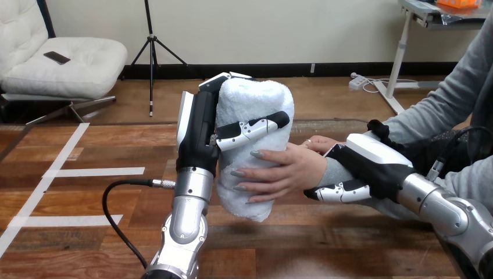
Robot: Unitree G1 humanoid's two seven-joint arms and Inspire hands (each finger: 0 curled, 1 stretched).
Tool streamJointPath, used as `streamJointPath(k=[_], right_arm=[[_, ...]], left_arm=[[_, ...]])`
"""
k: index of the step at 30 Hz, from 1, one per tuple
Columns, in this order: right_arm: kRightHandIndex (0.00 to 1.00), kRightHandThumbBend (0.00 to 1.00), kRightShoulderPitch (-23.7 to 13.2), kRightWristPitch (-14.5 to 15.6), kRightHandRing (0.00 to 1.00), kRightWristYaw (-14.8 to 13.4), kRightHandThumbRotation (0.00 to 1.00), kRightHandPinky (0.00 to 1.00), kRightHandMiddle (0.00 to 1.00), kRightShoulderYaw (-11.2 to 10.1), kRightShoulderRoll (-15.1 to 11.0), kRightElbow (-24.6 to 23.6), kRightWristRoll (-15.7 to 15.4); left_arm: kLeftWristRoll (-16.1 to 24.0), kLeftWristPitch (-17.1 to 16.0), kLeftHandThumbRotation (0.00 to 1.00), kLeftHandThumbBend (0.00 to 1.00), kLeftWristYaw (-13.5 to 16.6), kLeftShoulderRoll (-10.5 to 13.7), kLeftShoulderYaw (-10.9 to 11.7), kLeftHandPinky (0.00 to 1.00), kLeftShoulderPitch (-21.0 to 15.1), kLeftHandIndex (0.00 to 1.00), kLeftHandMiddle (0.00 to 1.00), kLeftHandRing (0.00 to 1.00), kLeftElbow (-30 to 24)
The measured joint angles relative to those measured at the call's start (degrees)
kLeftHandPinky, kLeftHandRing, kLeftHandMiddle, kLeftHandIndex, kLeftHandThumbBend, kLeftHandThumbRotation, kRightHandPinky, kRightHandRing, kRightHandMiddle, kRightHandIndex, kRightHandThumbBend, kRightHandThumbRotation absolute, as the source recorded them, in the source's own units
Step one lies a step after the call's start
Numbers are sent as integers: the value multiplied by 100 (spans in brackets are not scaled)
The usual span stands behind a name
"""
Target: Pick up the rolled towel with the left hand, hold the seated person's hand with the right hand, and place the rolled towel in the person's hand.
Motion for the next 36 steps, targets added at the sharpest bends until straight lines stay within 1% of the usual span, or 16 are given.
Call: streamJointPath(k=[13,23,32,35,36], right_arm=[[22,53,-18,0,17,104,53,13,22,0,13,0,2],[22,54,-18,0,17,134,54,13,22,0,19,0,2],[24,57,-18,0,18,134,58,15,23,0,21,0,2],[27,60,-18,0,21,134,62,18,27,0,21,0,2],[30,63,-18,1,24,134,64,21,29,0,21,0,2]], left_arm=[[-17,-24,0,67,10,-3,15,33,-14,41,40,36,83],[-25,-58,0,67,32,-4,16,33,-58,41,40,36,188],[-52,-92,0,67,-11,-11,20,33,-72,41,41,37,203],[-121,-94,0,69,-87,-19,29,35,-74,45,45,41,204],[-157,-92,1,71,-124,-22,35,38,-74,50,50,44,205]])
